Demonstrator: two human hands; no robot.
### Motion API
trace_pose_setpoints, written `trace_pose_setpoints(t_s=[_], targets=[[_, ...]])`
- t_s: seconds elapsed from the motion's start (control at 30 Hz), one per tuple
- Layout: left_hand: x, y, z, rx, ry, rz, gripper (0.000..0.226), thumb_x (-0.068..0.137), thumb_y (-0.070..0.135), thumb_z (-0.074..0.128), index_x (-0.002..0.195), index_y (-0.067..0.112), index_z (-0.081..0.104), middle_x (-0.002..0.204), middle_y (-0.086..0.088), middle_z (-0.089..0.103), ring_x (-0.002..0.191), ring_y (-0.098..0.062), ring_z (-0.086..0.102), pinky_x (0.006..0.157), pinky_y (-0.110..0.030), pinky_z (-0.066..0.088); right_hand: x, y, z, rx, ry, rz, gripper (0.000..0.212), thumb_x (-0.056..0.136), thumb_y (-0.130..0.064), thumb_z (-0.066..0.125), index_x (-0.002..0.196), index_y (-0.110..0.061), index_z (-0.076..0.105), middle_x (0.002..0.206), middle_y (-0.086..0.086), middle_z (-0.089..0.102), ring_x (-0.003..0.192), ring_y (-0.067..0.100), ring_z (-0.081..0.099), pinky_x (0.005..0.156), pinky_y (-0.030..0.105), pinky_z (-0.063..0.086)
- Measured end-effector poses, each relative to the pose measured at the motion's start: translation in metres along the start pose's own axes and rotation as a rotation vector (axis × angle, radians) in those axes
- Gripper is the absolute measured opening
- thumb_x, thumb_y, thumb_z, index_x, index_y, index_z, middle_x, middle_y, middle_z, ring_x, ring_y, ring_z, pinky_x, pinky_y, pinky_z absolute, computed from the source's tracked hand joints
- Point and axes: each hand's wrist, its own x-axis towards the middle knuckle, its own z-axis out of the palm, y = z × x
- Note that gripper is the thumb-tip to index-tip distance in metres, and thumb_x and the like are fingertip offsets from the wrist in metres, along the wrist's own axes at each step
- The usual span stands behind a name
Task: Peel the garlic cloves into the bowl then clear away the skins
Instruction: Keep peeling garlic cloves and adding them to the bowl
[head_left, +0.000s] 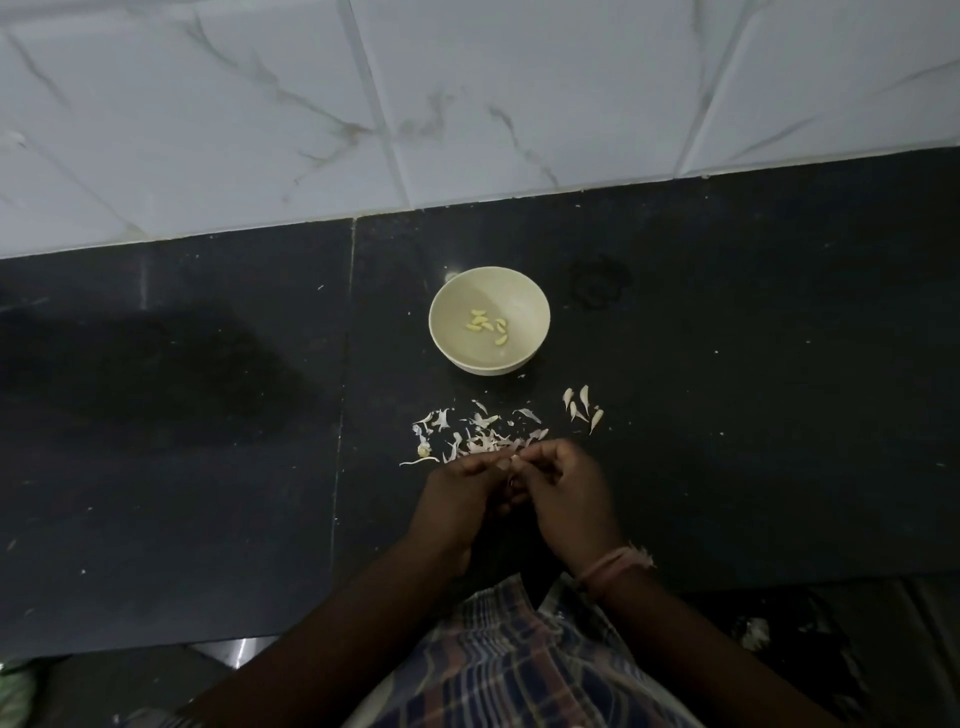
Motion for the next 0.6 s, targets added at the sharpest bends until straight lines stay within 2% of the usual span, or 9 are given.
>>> trace_pose_setpoints(t_s=[0.13, 0.2, 0.3, 0.4, 0.47, 0.6], targets=[[0.004, -0.005, -0.006, 0.041, 0.008, -0.016, 0.016, 0.096, -0.002, 0.060, 0.100, 0.000, 0.075, 0.096, -0.026, 0.074, 0.088, -0.034, 0.070, 0.098, -0.052, 0.053, 0.001, 0.002, -0.001, -0.047, -0.021, 0.023, 0.010, 0.092, 0.000, 0.066, 0.091, -0.008, 0.072, 0.081, 0.004, 0.075, 0.068, 0.006, 0.071, 0.063, 0.019, 0.056], [0.004, -0.003, -0.007, 0.065, 0.030, 0.009, 0.012, 0.095, -0.002, 0.063, 0.098, -0.001, 0.074, 0.095, -0.027, 0.074, 0.088, -0.036, 0.070, 0.093, -0.051, 0.056, 0.003, 0.005, 0.001, -0.055, -0.015, 0.027, 0.010, 0.091, -0.003, 0.068, 0.091, -0.011, 0.075, 0.083, 0.002, 0.076, 0.074, 0.012, 0.073, 0.069, 0.028, 0.061], [0.003, -0.001, -0.005, 0.068, 0.024, 0.062, 0.008, 0.094, -0.001, 0.064, 0.095, -0.001, 0.072, 0.091, -0.024, 0.075, 0.082, -0.032, 0.073, 0.072, -0.038, 0.062, 0.006, 0.004, 0.002, -0.037, -0.005, 0.054, 0.010, 0.091, -0.005, 0.068, 0.088, -0.013, 0.074, 0.083, 0.004, 0.076, 0.078, 0.020, 0.075, 0.071, 0.040, 0.063], [0.000, 0.004, -0.002, 0.112, -0.002, 0.142, 0.007, 0.094, 0.003, 0.067, 0.095, 0.002, 0.074, 0.093, -0.022, 0.076, 0.084, -0.031, 0.073, 0.075, -0.037, 0.061, 0.006, -0.004, 0.000, 0.020, -0.012, 0.044, 0.012, 0.091, -0.002, 0.065, 0.085, -0.010, 0.073, 0.080, 0.008, 0.075, 0.075, 0.023, 0.074, 0.062, 0.033, 0.061], [-0.004, 0.010, -0.002, 0.123, -0.018, 0.193, 0.007, 0.093, 0.003, 0.069, 0.096, 0.003, 0.075, 0.092, -0.020, 0.077, 0.080, -0.026, 0.074, 0.071, -0.031, 0.060, 0.007, -0.011, -0.002, 0.069, -0.009, 0.022, 0.014, 0.090, 0.001, 0.064, 0.084, -0.009, 0.072, 0.077, 0.010, 0.074, 0.070, 0.021, 0.073, 0.058, 0.028, 0.058], [-0.010, 0.019, -0.003, 0.175, -0.020, 0.305, 0.008, 0.091, 0.006, 0.072, 0.092, 0.012, 0.078, 0.089, -0.013, 0.078, 0.080, -0.023, 0.074, 0.076, -0.031, 0.059, 0.006, -0.025, -0.005, 0.111, -0.033, -0.026, 0.012, 0.091, 0.003, 0.063, 0.088, -0.003, 0.073, 0.078, 0.012, 0.075, 0.065, 0.019, 0.071, 0.058, 0.027, 0.058]])
